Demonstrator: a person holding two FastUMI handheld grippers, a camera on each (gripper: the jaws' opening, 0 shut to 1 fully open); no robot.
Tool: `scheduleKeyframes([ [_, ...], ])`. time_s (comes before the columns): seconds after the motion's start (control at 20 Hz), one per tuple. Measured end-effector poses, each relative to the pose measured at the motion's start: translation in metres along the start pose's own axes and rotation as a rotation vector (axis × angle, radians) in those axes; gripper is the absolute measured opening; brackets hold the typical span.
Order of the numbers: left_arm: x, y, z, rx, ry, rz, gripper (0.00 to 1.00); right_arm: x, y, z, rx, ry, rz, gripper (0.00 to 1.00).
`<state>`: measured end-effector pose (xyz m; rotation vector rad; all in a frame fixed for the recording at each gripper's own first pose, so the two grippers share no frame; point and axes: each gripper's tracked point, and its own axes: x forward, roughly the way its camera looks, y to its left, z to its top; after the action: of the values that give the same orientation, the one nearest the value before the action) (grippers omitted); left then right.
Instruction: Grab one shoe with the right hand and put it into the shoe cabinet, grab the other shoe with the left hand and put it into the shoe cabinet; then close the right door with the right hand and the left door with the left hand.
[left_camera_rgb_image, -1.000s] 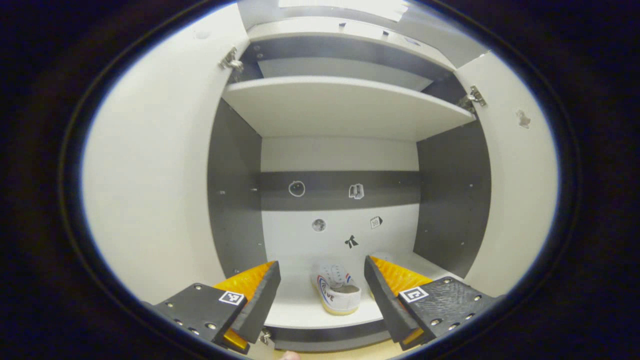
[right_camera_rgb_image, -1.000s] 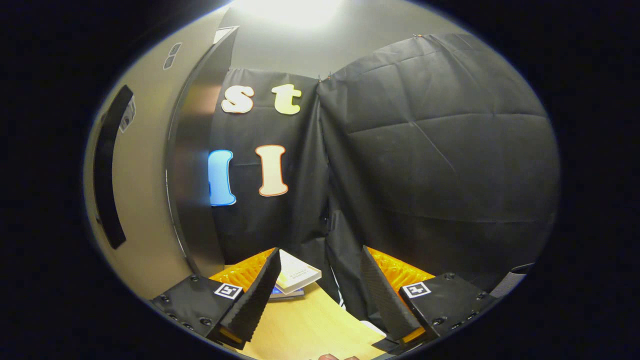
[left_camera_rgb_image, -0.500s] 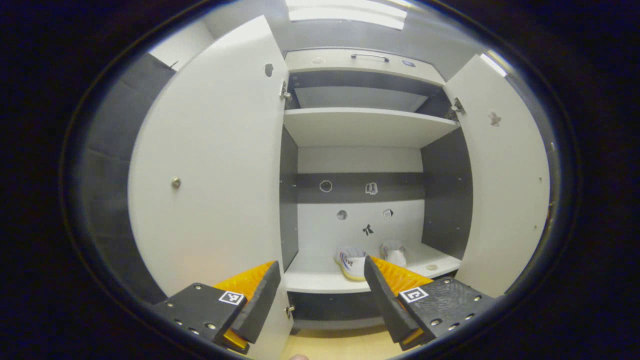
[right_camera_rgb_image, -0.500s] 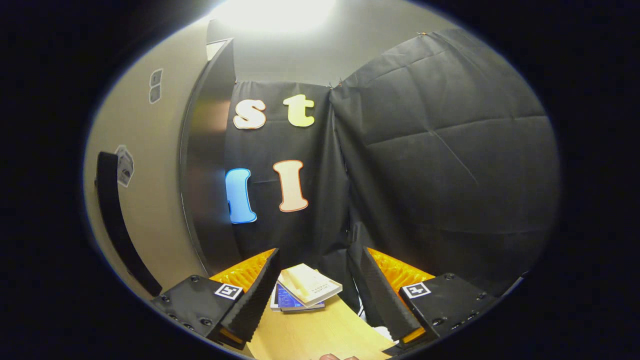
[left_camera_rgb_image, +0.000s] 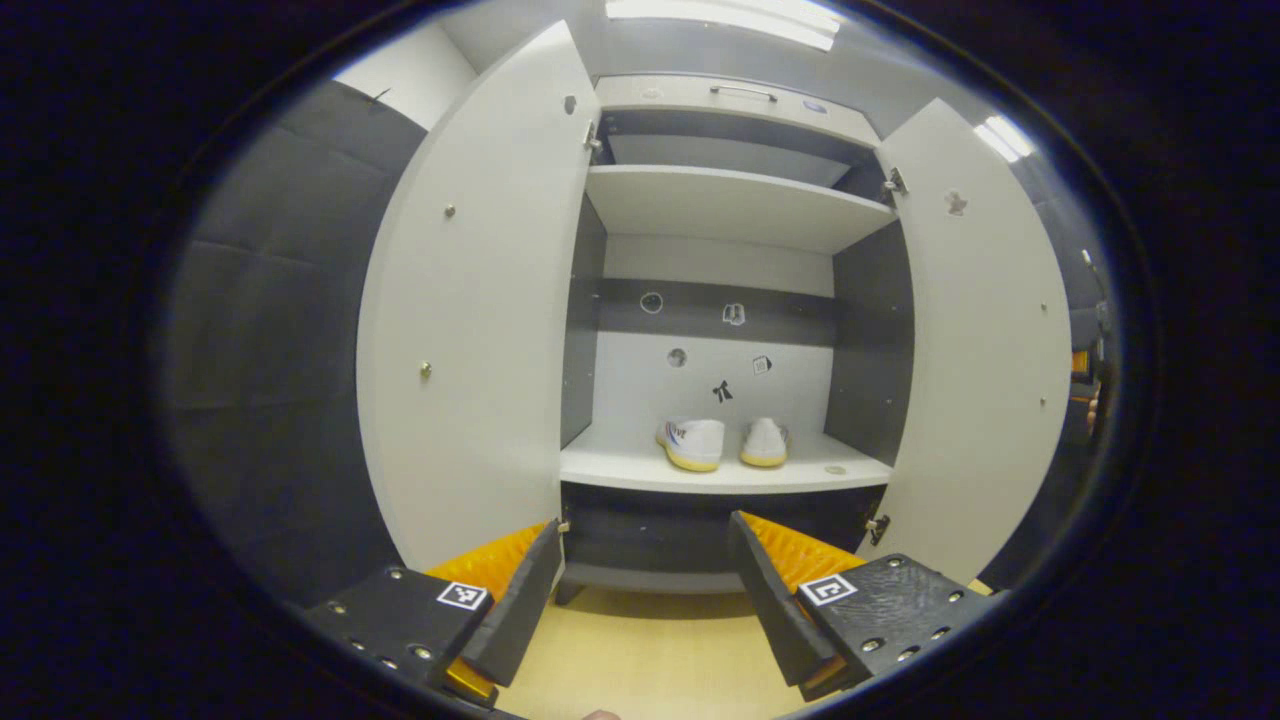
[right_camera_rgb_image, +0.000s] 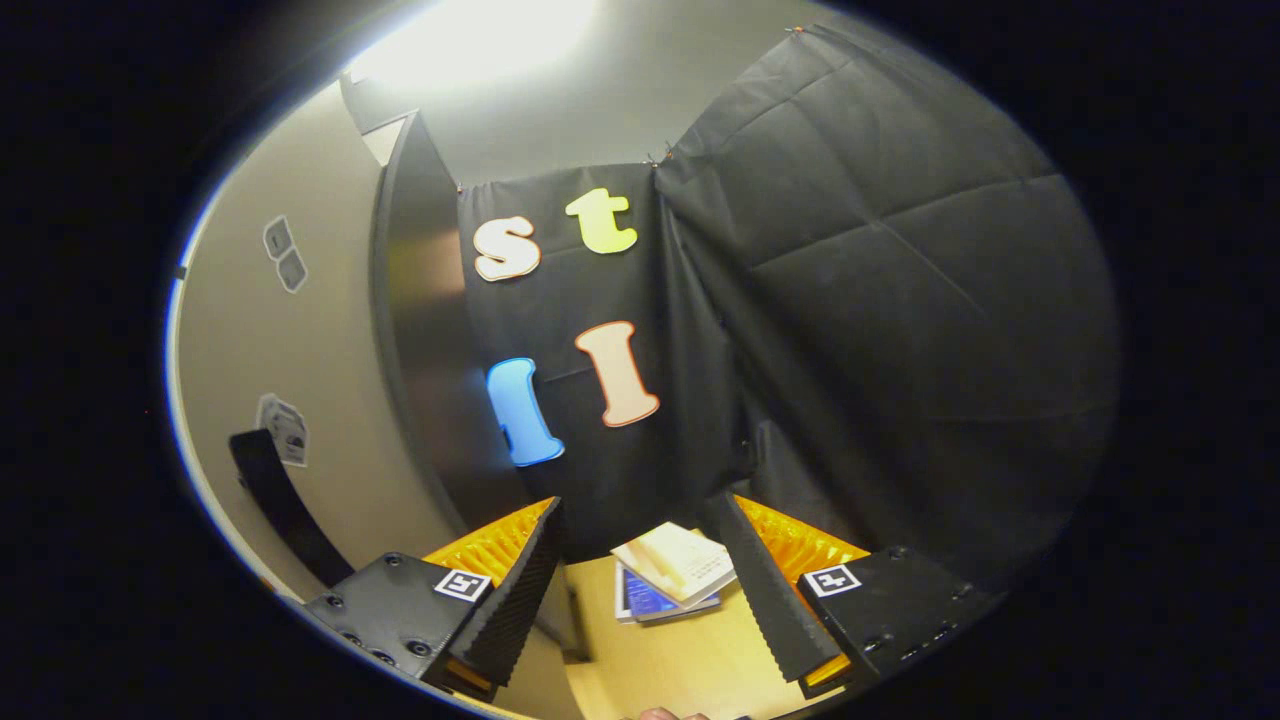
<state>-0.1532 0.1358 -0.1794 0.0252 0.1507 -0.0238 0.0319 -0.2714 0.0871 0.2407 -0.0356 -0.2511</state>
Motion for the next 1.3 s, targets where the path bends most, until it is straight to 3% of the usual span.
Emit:
scheduleKeyframes([
  [0.05, 0.000, 0.000, -0.004, 0.008, 0.009, 0.005, 0.99, -0.002, 0.008, -0.002, -0.007, 0.011, 0.029, 0.98],
  [0.2, 0.003, -0.008, -0.004, -0.025, 0.015, -0.028, 0.96, -0.007, 0.028, -0.006, -0.078, 0.031, 0.089, 0.98],
  [0.3, 0.003, -0.010, -0.006, -0.049, 0.020, -0.036, 0.96, -0.011, 0.031, -0.009, -0.121, 0.029, 0.084, 0.98],
  [0.35, 0.002, -0.010, -0.006, -0.051, 0.020, -0.037, 0.99, -0.012, 0.036, -0.013, -0.123, 0.040, 0.092, 0.92],
  [0.4, 0.002, -0.009, -0.005, -0.038, 0.021, -0.039, 0.96, -0.013, 0.045, -0.018, -0.112, 0.055, 0.111, 0.98],
  [0.55, 0.001, -0.002, -0.003, -0.011, 0.019, -0.044, 0.96, -0.016, 0.048, -0.012, -0.139, 0.046, 0.075, 0.95],
  [0.75, -0.005, 0.013, -0.008, -0.072, 0.026, -0.061, 0.99, -0.028, 0.063, -0.017, -0.190, 0.066, 0.044, 0.95],
  [0.8, -0.005, 0.015, -0.010, -0.077, 0.032, -0.069, 0.96, -0.029, 0.069, -0.016, -0.207, 0.074, 0.042, 0.95],
  [0.85, -0.004, 0.017, -0.015, -0.076, 0.051, -0.082, 0.99, -0.030, 0.078, -0.021, -0.223, 0.086, 0.048, 0.95],
  [0.9, -0.006, 0.020, -0.021, -0.073, 0.070, -0.088, 0.93, -0.030, 0.088, -0.024, -0.230, 0.099, 0.056, 0.96],
  [1.05, -0.015, 0.032, -0.016, -0.060, 0.067, -0.095, 0.99, -0.033, 0.117, -0.035, -0.234, 0.125, 0.082, 0.96],
  [1.3, -0.036, 0.049, -0.007, -0.043, 0.070, -0.111, 0.96, -0.031, 0.172, -0.047, -0.277, 0.143, 0.146, 0.96],
])
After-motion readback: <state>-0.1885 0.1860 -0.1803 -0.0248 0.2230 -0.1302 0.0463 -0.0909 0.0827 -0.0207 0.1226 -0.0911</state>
